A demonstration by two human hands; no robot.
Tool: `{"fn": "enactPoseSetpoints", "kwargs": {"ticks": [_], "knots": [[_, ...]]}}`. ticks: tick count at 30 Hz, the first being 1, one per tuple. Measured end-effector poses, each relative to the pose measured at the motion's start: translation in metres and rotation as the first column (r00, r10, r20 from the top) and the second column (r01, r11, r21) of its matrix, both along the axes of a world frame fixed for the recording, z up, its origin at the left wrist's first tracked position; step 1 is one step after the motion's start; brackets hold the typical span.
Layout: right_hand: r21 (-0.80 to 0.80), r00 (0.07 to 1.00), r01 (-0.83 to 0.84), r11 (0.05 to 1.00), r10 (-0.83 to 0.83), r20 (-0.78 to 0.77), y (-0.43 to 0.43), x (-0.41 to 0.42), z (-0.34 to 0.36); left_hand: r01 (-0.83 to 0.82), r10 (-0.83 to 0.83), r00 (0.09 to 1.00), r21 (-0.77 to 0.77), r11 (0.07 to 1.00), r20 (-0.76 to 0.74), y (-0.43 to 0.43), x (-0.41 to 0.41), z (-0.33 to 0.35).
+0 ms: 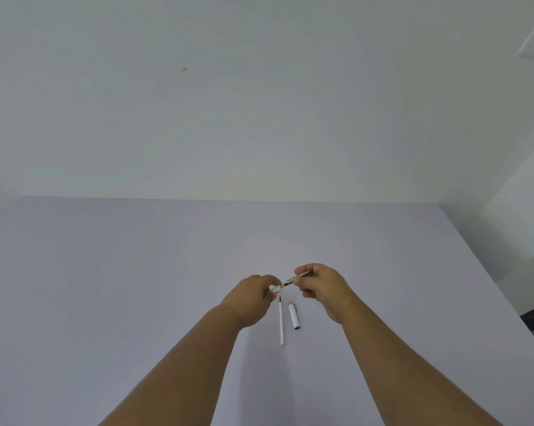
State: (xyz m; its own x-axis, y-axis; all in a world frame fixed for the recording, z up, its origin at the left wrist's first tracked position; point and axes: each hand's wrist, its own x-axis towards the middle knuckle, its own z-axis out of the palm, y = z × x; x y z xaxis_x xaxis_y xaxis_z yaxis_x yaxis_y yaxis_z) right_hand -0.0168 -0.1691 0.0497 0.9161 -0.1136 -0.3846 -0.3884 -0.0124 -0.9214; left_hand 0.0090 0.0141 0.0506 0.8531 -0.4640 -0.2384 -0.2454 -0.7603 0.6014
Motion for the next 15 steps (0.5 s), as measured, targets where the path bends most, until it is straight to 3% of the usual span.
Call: {"fn": "enactPoseSetpoints", "kwargs": {"ticks": [4,8,9,11,13,15], "knots": [[0.075,0.998,0.056,0.996,-0.055,-0.012,0.001,0.002,-0.001,0.003,-0.005,0.998,-0.032,0.999,-0.062,-0.001,0.0,0.001],[0.181,0.954,0.299,0.937,-0.299,-0.025,-0.004,0.009,-0.003,-0.037,0.036,0.993,-0.01,0.999,-0.109,0.002,0.002,-0.004],[0.118,0.949,0.315,0.942,-0.314,-0.034,-0.007,0.009,-0.007,-0.049,0.048,0.992,-0.004,0.999,-0.119,0.004,0.001,-0.007],[-0.177,0.978,0.178,0.968,-0.193,-0.075,-0.012,0.008,-0.02,-0.071,0.071,0.988,0.006,0.997,-0.136,0.006,0.0,-0.015],[-0.418,0.985,-0.059,0.907,-0.016,-0.174,-0.012,0.002,-0.038,-0.086,0.087,0.984,0.01,0.996,-0.155,0.007,-0.001,-0.023],[-0.543,0.968,-0.18,0.82,0.05,-0.244,-0.01,-0.003,-0.055,-0.085,0.087,0.982,0.017,0.996,-0.167,0.006,-0.002,-0.03]]}}
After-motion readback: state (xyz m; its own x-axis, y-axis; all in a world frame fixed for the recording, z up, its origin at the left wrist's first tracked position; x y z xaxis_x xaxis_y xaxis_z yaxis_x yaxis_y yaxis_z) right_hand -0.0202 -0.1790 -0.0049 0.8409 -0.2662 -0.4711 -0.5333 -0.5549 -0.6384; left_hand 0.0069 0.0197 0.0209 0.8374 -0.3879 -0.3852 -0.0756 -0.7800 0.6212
